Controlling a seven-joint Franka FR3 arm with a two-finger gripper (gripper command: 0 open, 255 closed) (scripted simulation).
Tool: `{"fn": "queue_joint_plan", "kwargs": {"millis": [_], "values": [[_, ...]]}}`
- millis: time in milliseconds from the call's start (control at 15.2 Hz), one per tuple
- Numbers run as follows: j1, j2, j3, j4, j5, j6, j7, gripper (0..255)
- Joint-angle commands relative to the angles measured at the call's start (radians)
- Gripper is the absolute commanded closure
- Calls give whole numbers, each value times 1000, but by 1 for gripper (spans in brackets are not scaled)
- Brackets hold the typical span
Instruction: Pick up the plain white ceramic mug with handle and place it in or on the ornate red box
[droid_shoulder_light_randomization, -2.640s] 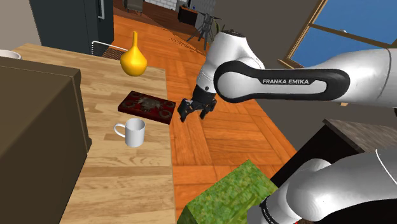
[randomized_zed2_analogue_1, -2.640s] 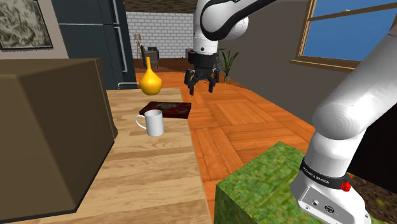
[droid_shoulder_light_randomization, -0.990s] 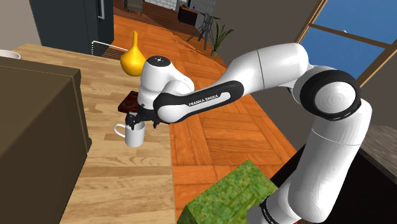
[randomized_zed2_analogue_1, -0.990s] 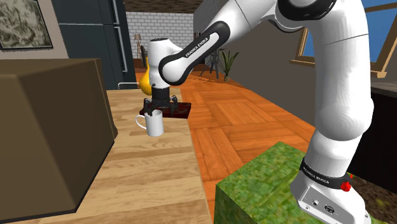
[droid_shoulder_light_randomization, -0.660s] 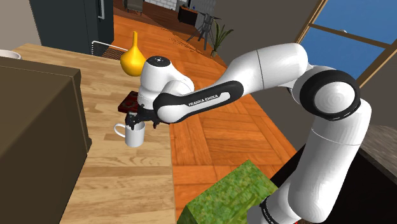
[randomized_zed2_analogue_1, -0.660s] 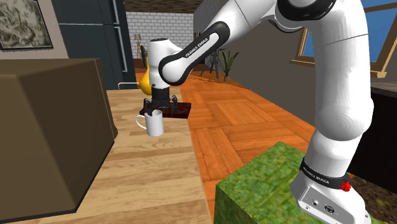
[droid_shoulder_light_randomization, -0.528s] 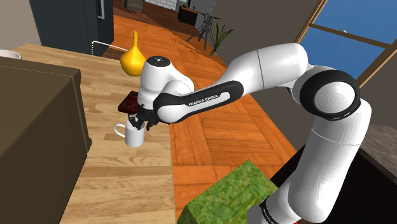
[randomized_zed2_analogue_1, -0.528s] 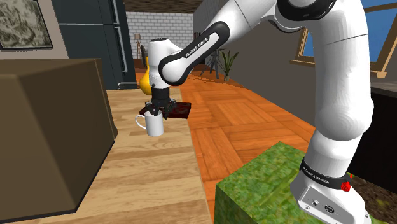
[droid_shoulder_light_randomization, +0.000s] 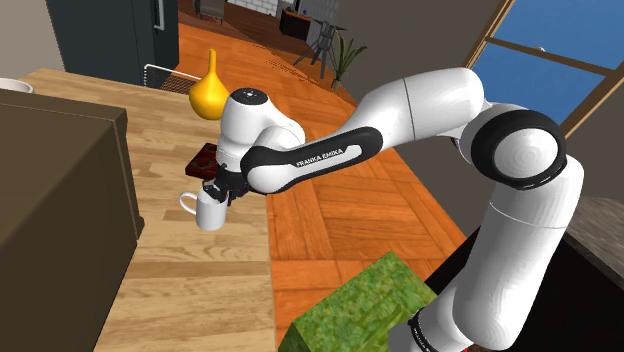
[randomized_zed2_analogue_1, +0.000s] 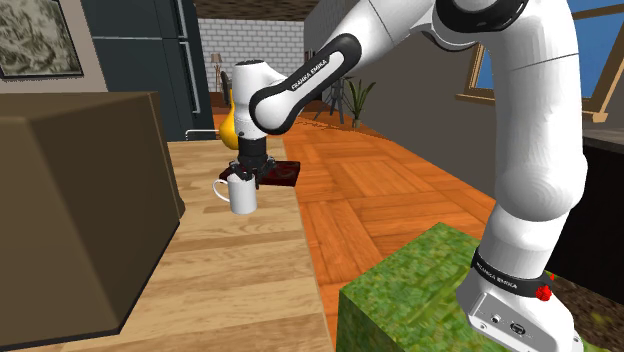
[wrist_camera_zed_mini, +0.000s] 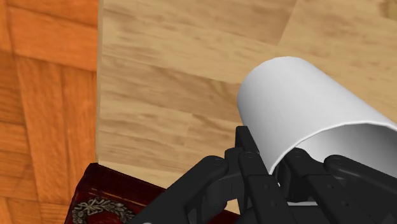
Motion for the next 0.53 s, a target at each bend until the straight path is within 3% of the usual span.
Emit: {"fn": "queue_joint_plan", "kwargs": {"millis": [0, 462], "values": [[-2, -7, 3, 4, 6, -10, -5, 255], [-13, -54, 19, 40, 47, -85, -38, 255]]}}
